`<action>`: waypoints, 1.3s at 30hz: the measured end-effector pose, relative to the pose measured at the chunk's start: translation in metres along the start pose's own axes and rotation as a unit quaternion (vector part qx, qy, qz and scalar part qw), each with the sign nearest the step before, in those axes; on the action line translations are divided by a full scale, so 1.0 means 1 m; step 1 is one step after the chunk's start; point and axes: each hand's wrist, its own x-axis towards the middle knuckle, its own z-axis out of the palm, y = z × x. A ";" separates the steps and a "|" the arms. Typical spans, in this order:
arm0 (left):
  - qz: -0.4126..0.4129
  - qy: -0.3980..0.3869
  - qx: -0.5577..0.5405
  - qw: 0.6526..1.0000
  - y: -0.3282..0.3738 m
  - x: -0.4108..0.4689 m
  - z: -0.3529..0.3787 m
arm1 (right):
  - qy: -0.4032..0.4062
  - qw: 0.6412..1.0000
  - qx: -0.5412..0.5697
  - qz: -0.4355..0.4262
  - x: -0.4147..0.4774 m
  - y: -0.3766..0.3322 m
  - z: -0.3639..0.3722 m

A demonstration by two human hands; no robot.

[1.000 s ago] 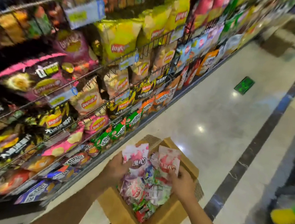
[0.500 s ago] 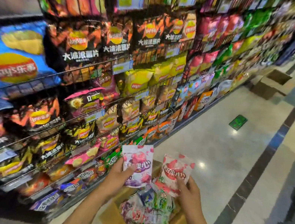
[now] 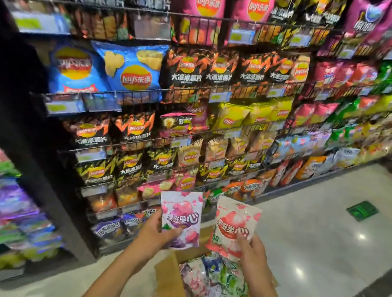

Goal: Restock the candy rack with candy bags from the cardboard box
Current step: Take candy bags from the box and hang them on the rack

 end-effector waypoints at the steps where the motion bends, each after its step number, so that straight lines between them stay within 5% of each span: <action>1: 0.003 0.014 0.002 1.000 -0.001 -0.012 -0.005 | -0.011 1.000 -0.001 -0.001 -0.007 -0.001 0.006; 17: 0.050 0.249 -0.032 0.967 -0.029 -0.175 -0.157 | -0.187 0.978 -0.074 -0.064 -0.097 -0.020 0.175; 39: 0.103 0.350 -0.046 0.930 -0.058 -0.340 -0.459 | -0.320 0.940 -0.079 -0.094 -0.263 -0.033 0.494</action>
